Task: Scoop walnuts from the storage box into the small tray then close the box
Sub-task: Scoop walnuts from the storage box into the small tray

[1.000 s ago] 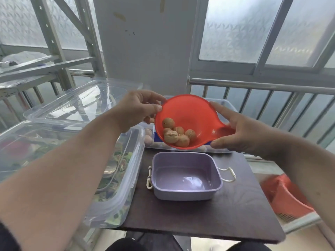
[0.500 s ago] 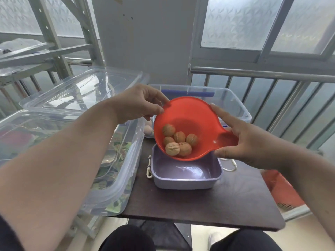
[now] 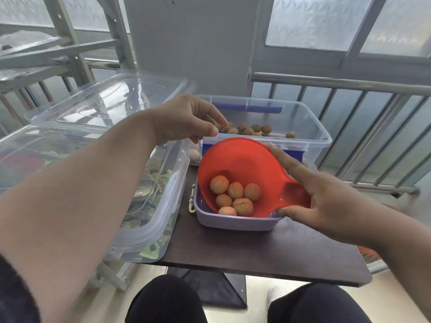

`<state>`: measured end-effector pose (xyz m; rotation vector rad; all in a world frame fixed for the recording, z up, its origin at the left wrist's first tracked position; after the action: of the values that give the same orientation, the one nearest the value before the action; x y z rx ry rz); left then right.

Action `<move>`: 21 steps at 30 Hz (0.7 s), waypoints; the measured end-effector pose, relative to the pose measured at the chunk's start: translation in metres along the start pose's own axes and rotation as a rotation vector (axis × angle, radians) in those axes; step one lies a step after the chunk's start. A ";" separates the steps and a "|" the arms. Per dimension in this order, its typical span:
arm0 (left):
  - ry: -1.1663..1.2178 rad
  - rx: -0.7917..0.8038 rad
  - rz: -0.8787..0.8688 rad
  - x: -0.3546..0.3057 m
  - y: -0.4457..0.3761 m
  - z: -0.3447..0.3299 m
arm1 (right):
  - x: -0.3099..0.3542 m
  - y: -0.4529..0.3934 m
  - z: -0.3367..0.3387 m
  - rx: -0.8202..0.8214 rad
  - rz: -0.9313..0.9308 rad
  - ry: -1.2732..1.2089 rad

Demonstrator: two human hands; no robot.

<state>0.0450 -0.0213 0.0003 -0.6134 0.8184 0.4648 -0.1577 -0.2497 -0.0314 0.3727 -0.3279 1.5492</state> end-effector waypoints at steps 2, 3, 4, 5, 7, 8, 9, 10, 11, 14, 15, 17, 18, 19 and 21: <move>-0.011 0.001 0.009 0.000 0.000 0.000 | 0.003 0.003 0.002 -0.054 0.027 0.067; -0.014 0.000 0.013 0.000 0.000 -0.001 | 0.006 0.004 0.003 -0.083 0.043 0.104; -0.018 -0.001 0.017 -0.001 0.000 -0.001 | 0.010 0.005 0.004 -0.107 0.060 0.141; -0.020 -0.002 0.018 -0.001 0.000 0.000 | 0.013 0.005 0.005 -0.130 0.076 0.176; -0.020 -0.001 0.016 -0.001 0.000 0.000 | 0.019 0.005 0.007 -0.188 0.091 0.239; -0.020 -0.002 0.014 -0.001 0.000 0.000 | 0.020 0.006 0.008 -0.224 0.103 0.272; -0.017 -0.002 0.012 -0.001 0.000 0.000 | 0.021 0.007 0.009 -0.260 0.125 0.305; -0.014 -0.002 0.013 -0.001 0.000 0.000 | 0.021 0.008 0.009 -0.289 0.148 0.334; -0.011 0.000 0.016 -0.001 0.000 0.000 | 0.022 0.008 0.009 -0.306 0.163 0.353; -0.003 0.005 0.018 -0.002 0.001 -0.001 | 0.023 0.007 0.011 -0.346 0.172 0.363; -0.001 0.009 0.013 -0.003 0.001 -0.001 | 0.023 0.007 0.013 -0.370 0.173 0.356; 0.000 0.008 -0.001 -0.006 0.002 -0.002 | 0.023 0.007 0.017 -0.421 0.180 0.340; -0.004 -0.009 -0.007 -0.007 0.002 -0.001 | 0.024 0.008 0.018 -0.442 0.185 0.337; -0.010 -0.035 -0.011 -0.008 0.002 0.000 | 0.025 0.009 0.019 -0.459 0.188 0.334; -0.028 -0.092 -0.009 -0.008 0.001 0.002 | 0.026 0.009 0.022 -0.495 0.183 0.327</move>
<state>0.0406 -0.0206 0.0076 -0.6937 0.7707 0.5040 -0.1662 -0.2360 0.0000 -0.3017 -0.4816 1.6133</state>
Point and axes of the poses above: each hand's wrist, its own y-axis away from the middle knuckle, its own z-axis out of the back of the hand, x = y × z, the point moved 5 cm from there along -y, towards the middle knuckle, and after that the axes turned 15 degrees about -z, right-handed, at the moved point
